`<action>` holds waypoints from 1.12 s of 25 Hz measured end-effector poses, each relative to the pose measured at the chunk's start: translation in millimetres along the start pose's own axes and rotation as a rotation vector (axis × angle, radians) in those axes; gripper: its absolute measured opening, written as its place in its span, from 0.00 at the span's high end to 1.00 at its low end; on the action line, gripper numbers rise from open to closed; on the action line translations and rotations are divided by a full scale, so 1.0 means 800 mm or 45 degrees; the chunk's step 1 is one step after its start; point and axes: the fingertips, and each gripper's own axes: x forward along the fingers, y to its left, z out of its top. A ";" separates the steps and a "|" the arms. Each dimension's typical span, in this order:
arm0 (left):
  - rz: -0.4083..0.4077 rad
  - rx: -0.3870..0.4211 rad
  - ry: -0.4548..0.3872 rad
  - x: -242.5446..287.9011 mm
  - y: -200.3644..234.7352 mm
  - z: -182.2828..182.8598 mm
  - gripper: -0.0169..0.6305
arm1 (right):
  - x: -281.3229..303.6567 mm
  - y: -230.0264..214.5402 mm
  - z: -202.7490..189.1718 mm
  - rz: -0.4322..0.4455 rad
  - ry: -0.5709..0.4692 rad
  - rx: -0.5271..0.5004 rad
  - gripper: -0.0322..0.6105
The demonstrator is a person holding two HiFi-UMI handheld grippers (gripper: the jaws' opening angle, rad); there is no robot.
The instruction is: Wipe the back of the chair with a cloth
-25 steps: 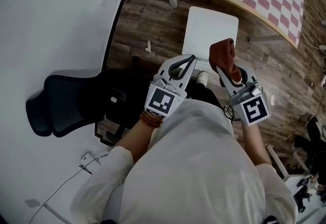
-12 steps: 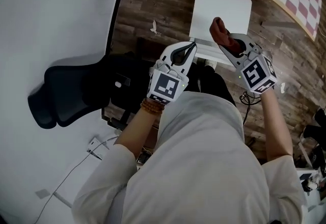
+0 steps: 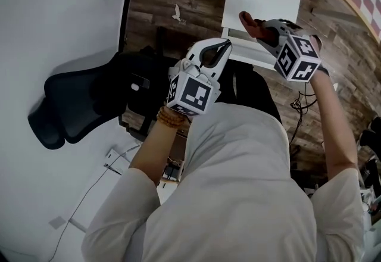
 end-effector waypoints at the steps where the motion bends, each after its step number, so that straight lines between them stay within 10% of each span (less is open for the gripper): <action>1: -0.010 -0.007 0.001 0.001 0.000 -0.002 0.92 | 0.009 0.001 -0.005 0.030 0.021 -0.023 0.81; 28: -0.079 -0.147 0.099 0.019 -0.009 -0.047 0.92 | 0.196 0.062 -0.105 0.508 0.348 -0.598 0.81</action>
